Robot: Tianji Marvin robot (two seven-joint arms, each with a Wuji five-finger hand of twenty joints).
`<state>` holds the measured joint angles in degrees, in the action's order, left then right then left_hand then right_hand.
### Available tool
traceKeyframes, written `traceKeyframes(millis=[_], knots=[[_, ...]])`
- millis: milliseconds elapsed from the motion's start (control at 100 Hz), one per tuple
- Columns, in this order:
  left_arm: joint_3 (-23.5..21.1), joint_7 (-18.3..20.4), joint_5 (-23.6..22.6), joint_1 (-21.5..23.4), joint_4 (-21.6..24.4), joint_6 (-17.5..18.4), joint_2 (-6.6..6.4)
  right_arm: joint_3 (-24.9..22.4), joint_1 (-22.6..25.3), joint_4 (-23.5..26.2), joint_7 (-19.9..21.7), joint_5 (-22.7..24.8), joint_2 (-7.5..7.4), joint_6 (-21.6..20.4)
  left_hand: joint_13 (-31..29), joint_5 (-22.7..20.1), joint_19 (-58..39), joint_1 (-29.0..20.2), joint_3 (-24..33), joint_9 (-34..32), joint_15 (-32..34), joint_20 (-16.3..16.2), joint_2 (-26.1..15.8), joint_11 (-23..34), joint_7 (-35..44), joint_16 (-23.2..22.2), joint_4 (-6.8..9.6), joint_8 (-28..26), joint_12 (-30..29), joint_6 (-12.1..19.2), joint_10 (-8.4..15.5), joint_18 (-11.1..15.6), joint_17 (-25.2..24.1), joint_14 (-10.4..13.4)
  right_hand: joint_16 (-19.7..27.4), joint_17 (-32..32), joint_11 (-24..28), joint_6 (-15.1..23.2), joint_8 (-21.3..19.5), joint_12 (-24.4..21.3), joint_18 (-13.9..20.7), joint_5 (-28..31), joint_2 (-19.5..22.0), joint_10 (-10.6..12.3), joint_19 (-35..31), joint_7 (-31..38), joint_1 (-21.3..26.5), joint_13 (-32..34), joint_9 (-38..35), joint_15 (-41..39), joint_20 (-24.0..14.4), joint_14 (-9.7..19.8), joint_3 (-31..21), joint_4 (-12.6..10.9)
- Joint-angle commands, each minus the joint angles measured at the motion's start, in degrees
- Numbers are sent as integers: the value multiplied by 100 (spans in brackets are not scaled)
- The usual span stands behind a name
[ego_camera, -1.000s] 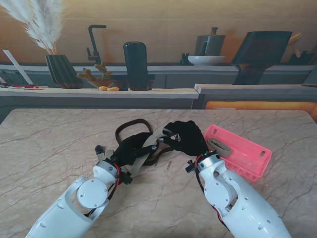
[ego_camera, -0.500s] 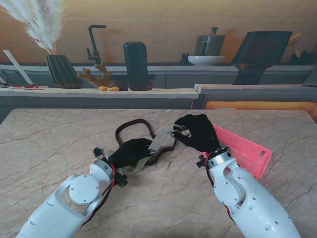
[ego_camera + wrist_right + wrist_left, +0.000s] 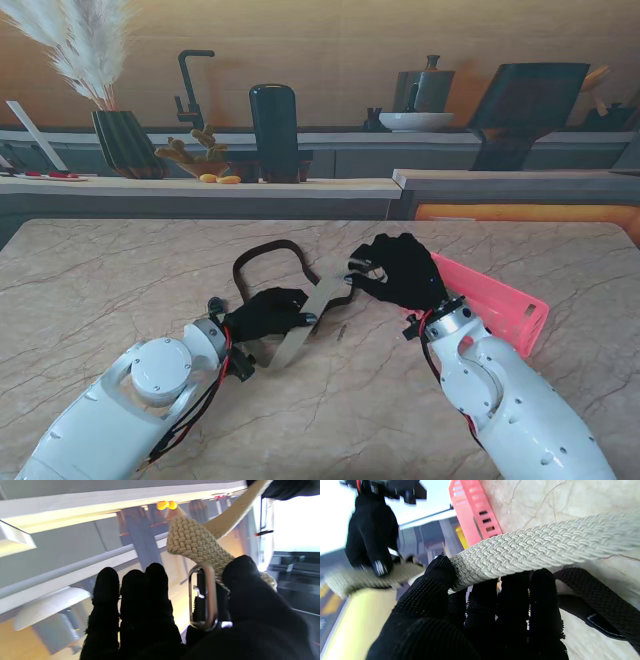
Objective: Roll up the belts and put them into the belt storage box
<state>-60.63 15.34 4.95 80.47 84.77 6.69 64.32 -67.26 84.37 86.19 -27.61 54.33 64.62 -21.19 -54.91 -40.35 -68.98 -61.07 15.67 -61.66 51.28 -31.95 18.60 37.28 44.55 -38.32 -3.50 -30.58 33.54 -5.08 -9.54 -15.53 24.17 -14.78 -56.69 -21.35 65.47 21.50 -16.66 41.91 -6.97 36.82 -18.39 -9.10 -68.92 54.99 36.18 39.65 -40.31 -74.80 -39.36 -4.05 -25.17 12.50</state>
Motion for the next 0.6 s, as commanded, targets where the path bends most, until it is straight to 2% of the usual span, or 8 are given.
traceKeyframes(millis=[0,50,160,220,370,440,480,590], knots=[[-76,-181,44,135,116,-187,99,35,-21,-30,-68,70,-55,-200,-262,-109,-403,-337,114,-271,337,-217,-287,451,260,-208,-123,77,227,-99,-63,-69,87,47,-180,-57,210,925,111,153,211,18,600,-63,-220,233,-53,187,-62,-256,-157,382,-326,-211],[-113,-271,238,179,159,-322,147,54,-42,-60,-65,123,-73,-357,-291,-89,-517,-390,-30,-303,466,-273,-414,563,269,-240,-127,77,311,-194,-54,-107,76,29,-35,64,-169,1009,159,3,212,-31,602,-27,-24,271,-126,-35,127,91,-78,354,-397,-167],[-169,-500,549,264,254,-553,246,110,-84,-106,128,87,-96,-584,-276,-75,-545,-423,-105,-306,493,-295,-481,585,274,-235,-119,73,328,-256,-72,-140,37,-27,1700,534,-2070,1243,194,-1271,13,-79,553,289,854,278,-304,-625,816,2692,207,291,-565,-80],[-192,-552,653,289,293,-637,272,171,-153,-189,181,80,-105,-697,-264,-66,-553,-440,-130,-300,505,-305,-494,595,280,-233,-116,63,332,-266,-76,-151,15,-50,2272,624,-2556,1364,189,-1682,-72,-134,570,390,1226,265,-391,-753,1022,3555,314,299,-608,-26],[-249,-414,873,299,342,-759,264,378,-361,-443,139,92,-106,-834,-290,-31,-615,-469,-286,-314,613,-353,-576,707,358,-231,-101,-34,382,-306,-57,-172,30,-31,2902,717,-2953,1438,213,-1993,-144,-281,628,476,1680,343,-404,-982,1427,4665,427,255,-603,14],[-289,-309,1025,315,378,-796,257,465,-448,-542,128,117,-113,-868,-306,14,-637,-502,-429,-328,650,-373,-654,740,430,-215,-95,-142,394,-335,-39,-187,47,-42,3094,755,-3054,1425,225,-2079,-191,-290,618,459,1816,378,-383,-1088,1534,4955,461,218,-614,12],[-311,-254,1092,324,403,-815,251,508,-489,-589,119,126,-115,-887,-291,45,-626,-701,-824,-312,672,-392,-790,750,421,-171,-15,-261,390,-317,-36,-167,31,-38,3192,774,-3116,1421,236,-2129,-209,-306,610,455,1891,381,-383,-1131,1583,5095,487,199,-622,13],[-360,-202,1168,346,497,-910,244,610,-579,-702,119,122,-116,-978,-264,168,-624,-740,-893,-284,667,-396,-868,760,497,-169,-16,-402,394,-314,-2,-161,15,-39,3325,815,-3175,1428,236,-2193,-241,-285,574,476,2064,412,-381,-1195,1620,5273,558,225,-662,28]])
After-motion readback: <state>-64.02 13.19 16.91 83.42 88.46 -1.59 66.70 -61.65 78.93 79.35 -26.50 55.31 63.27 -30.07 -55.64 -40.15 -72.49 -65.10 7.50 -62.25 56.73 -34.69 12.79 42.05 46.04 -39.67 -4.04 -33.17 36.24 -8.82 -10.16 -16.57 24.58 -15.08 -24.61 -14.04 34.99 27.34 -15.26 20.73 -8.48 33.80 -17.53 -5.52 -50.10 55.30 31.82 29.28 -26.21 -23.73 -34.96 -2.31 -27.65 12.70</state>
